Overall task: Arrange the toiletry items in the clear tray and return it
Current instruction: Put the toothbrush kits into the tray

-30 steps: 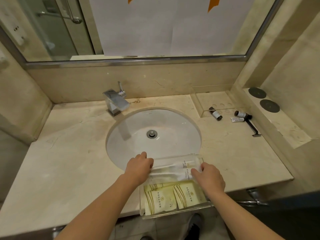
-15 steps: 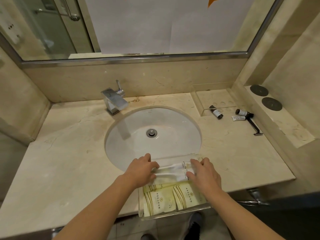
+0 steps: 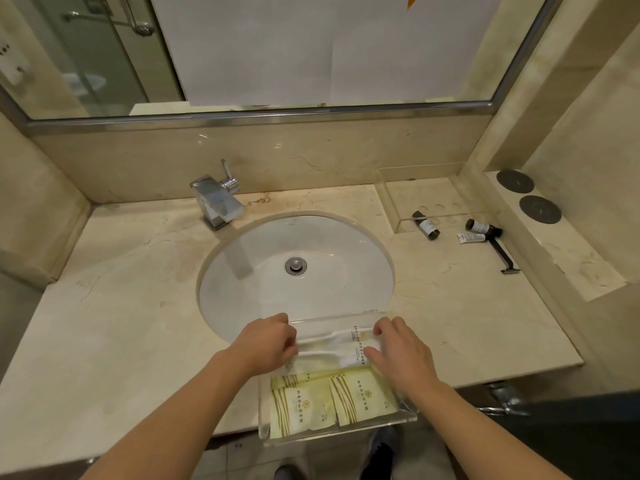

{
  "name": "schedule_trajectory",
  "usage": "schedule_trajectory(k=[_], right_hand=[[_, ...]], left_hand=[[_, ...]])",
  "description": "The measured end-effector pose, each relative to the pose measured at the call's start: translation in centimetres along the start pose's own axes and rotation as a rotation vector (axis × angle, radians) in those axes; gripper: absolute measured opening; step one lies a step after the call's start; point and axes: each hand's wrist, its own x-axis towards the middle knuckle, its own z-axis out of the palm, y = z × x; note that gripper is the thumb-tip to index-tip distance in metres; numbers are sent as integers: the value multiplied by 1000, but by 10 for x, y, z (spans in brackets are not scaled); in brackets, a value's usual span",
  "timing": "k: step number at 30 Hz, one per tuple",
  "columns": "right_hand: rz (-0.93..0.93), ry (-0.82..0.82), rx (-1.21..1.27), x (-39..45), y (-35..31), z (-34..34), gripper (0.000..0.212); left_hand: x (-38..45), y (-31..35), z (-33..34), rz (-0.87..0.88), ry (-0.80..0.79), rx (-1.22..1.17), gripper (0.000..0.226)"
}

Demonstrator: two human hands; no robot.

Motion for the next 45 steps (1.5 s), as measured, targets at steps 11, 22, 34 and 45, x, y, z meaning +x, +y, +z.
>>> schedule_trajectory(k=[11, 22, 34, 45], right_hand=[[-225, -105, -127, 6, 18, -5, 43], [69, -13, 426, 26, 32, -25, 5], [355, 171, 518, 60, 130, -69, 6], [431, 272, 459, 114, 220, -101, 27]], left_hand=[[2, 7, -3, -60, -38, 7, 24], [43, 52, -10, -77, 118, -137, 17], [151, 160, -33, 11, 85, -253, 14], [275, 255, -35, -12, 161, -359, 21]])
